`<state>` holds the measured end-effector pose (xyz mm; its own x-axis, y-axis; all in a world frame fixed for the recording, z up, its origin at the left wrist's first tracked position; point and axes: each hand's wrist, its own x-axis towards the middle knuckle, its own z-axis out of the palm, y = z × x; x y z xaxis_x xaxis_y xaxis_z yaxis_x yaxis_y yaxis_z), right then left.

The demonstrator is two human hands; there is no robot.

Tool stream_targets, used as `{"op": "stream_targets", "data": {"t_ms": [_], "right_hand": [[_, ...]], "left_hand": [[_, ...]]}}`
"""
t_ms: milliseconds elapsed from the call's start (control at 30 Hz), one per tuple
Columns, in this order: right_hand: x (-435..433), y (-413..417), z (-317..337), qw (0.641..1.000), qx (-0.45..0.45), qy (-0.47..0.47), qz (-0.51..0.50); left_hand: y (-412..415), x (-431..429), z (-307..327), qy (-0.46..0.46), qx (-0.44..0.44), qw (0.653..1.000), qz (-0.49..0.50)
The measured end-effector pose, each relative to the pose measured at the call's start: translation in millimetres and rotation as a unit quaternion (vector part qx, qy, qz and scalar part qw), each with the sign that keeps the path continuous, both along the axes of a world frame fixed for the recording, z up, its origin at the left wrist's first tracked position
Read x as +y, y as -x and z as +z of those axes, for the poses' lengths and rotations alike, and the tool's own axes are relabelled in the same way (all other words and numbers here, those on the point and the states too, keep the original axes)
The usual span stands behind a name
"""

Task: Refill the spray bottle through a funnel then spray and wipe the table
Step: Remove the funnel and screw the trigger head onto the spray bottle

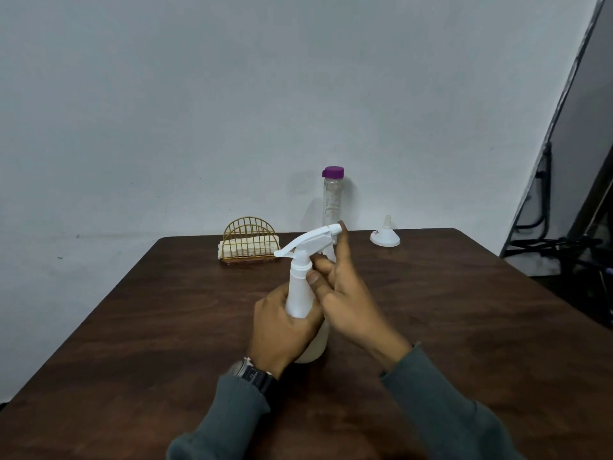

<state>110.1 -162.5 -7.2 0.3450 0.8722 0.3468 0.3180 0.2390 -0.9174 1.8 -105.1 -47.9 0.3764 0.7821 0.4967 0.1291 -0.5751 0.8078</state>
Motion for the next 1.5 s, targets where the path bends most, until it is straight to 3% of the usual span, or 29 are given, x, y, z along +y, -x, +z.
{"op": "stream_targets", "data": {"t_ms": [200, 300, 400, 533, 667, 800, 1067, 1200, 1333, 1500], "right_hand": [[8.5, 17.8, -8.2, 0.983, 0.151, -0.085, -0.066], [6.3, 23.7, -7.9, 0.974, 0.175, -0.113, -0.085], [2.9, 15.1, -8.9, 0.977, 0.188, -0.098, -0.034], [-9.7, -9.5, -16.0, 0.963, 0.251, -0.049, 0.085], [-19.3, -21.4, -8.7, 0.979, 0.148, 0.011, 0.141], [-19.8, -17.5, 5.7, 0.984, 0.038, 0.046, 0.171], [-14.9, -21.0, 29.2, 0.976, -0.024, 0.066, 0.207], [-13.3, -18.5, 34.4, 0.986, 0.011, 0.046, 0.158], [-10.8, -2.5, 29.4, 0.998, 0.041, 0.016, 0.038], [-5.0, 8.6, 19.0, 0.994, 0.051, -0.011, -0.094]], "left_hand": [[0.5, -1.1, 0.0, 0.000, -0.012, 1.000, -0.001], [0.7, -2.5, 1.1, 0.014, -0.017, 1.000, -0.011], [6.7, 1.7, 3.7, 0.040, 0.015, 0.998, -0.048], [22.8, 16.9, 7.9, 0.151, 0.031, 0.975, -0.163], [29.0, 23.6, 7.8, 0.187, 0.037, 0.954, -0.230], [32.5, 26.5, 3.8, 0.169, 0.031, 0.957, -0.235], [36.6, 27.4, 10.3, 0.170, 0.061, 0.939, -0.293], [30.5, 24.4, 7.7, 0.149, 0.048, 0.952, -0.262], [19.7, 12.3, 2.7, 0.086, 0.014, 0.984, -0.154], [3.8, -2.1, -0.5, 0.047, -0.016, 0.998, -0.031]]}}
